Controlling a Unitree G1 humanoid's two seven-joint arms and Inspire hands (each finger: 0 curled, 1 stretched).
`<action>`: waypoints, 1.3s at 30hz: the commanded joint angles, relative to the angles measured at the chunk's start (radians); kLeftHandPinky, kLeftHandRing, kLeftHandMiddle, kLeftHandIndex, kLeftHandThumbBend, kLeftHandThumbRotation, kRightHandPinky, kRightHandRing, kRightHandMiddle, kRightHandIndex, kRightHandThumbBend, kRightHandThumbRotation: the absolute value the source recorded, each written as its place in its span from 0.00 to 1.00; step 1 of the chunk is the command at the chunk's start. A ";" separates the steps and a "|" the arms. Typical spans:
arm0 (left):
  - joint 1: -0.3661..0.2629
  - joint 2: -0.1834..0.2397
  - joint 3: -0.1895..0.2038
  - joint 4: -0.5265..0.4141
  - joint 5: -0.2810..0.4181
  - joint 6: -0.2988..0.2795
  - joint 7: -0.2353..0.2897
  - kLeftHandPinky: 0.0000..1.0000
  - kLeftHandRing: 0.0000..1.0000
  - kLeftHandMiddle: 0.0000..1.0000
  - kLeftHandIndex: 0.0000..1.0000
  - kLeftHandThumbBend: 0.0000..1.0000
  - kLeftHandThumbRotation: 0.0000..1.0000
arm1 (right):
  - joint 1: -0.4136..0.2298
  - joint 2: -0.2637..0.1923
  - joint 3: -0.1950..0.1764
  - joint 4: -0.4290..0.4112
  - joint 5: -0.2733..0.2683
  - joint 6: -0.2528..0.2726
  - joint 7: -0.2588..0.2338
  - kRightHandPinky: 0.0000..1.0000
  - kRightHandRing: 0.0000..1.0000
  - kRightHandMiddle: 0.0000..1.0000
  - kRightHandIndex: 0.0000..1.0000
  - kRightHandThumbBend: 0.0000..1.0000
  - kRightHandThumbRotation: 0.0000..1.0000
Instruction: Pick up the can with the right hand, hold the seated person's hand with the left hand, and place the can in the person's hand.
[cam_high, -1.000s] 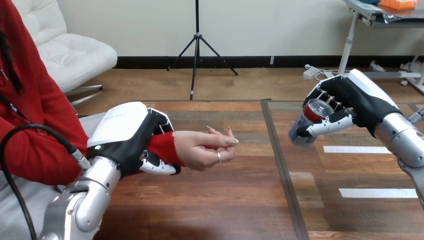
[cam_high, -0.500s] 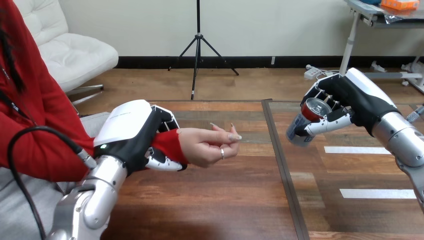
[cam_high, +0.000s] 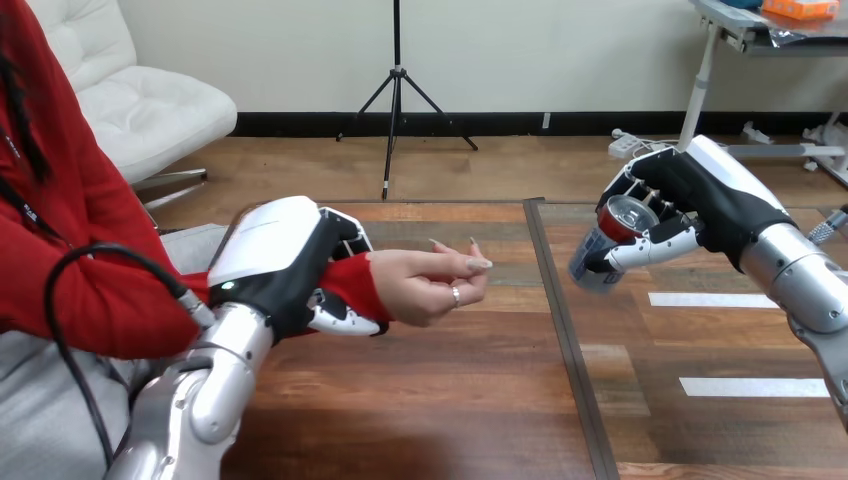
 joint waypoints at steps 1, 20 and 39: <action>-0.119 -0.043 -0.032 0.020 -0.019 -0.044 0.028 0.32 0.38 0.43 0.43 0.71 0.00 | -0.099 0.013 -0.020 -0.066 0.014 -0.011 -0.013 0.36 0.37 0.43 0.47 0.73 0.00; -0.189 -0.078 -0.066 0.095 -0.018 -0.051 0.024 0.31 0.37 0.42 0.43 0.69 0.00 | -0.092 0.022 -0.023 -0.105 0.020 0.003 -0.007 0.34 0.36 0.42 0.47 0.73 0.00; -0.237 -0.101 -0.092 0.169 -0.014 -0.067 0.035 0.32 0.38 0.43 0.44 0.69 0.00 | -0.087 0.033 -0.021 -0.144 0.018 0.009 -0.002 0.34 0.36 0.43 0.47 0.72 0.00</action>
